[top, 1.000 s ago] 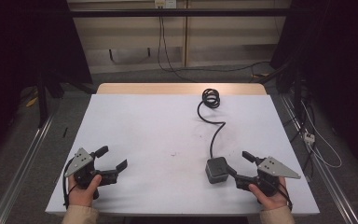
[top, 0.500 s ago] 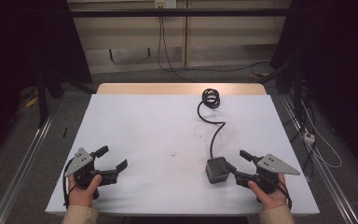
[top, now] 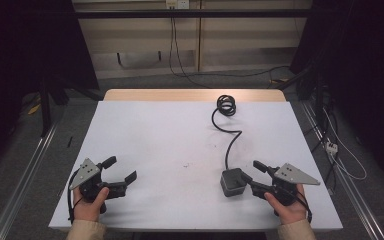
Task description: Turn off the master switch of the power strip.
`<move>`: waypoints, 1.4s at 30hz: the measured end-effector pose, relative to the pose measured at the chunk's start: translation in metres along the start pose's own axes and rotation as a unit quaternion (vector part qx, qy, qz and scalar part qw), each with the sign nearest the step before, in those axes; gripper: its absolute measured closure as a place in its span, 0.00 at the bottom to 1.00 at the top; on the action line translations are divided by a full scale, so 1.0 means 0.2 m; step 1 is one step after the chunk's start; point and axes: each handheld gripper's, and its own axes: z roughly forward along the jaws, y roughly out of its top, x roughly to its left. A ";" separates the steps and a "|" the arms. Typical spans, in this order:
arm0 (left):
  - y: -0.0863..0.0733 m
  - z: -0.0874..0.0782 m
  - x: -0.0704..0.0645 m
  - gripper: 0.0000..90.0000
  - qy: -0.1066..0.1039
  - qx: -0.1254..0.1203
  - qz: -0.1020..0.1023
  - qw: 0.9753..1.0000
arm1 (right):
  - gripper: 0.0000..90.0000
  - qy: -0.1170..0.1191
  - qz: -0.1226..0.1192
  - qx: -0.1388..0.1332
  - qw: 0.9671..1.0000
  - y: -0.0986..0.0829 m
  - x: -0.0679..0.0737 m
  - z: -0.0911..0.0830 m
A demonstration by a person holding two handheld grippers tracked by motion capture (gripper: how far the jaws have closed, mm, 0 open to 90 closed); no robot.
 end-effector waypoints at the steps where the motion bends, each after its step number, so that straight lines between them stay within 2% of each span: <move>1: 0.00 0.00 0.00 0.06 0.000 0.000 0.000 1.000 | 0.43 0.000 0.000 0.000 1.000 0.00 0.00 0.00; 8: 0.00 0.00 0.00 0.06 0.002 -0.001 -0.001 1.000 | 0.48 0.002 0.009 0.008 1.000 0.01 0.00 0.01; 15: 0.00 0.00 0.00 0.06 0.003 -0.001 -0.002 1.000 | 0.54 0.017 0.011 0.013 1.000 0.02 0.01 0.03; 20: 0.00 0.00 0.00 0.06 0.003 -0.002 -0.003 1.000 | 0.63 0.035 0.008 0.021 0.999 0.03 0.01 0.04; 26: 0.00 0.00 0.00 0.06 0.002 -0.002 -0.003 1.000 | 0.68 0.038 0.014 0.018 0.999 0.04 0.00 0.04; 28: 0.00 0.00 0.00 0.06 0.002 -0.002 -0.003 1.000 | 0.68 0.033 0.016 0.014 0.999 0.04 0.00 0.04; 30: 0.00 0.00 0.00 0.06 0.002 -0.003 -0.003 1.000 | 0.70 0.043 0.018 0.014 0.999 0.05 0.00 0.04; 37: 0.00 0.00 0.00 0.06 0.002 -0.004 -0.002 1.000 | 0.77 0.045 0.009 0.019 0.999 0.07 0.02 0.04; 42: 0.00 0.00 0.00 0.06 0.002 -0.003 -0.001 1.000 | 0.83 0.065 0.011 0.029 0.997 0.07 0.02 0.05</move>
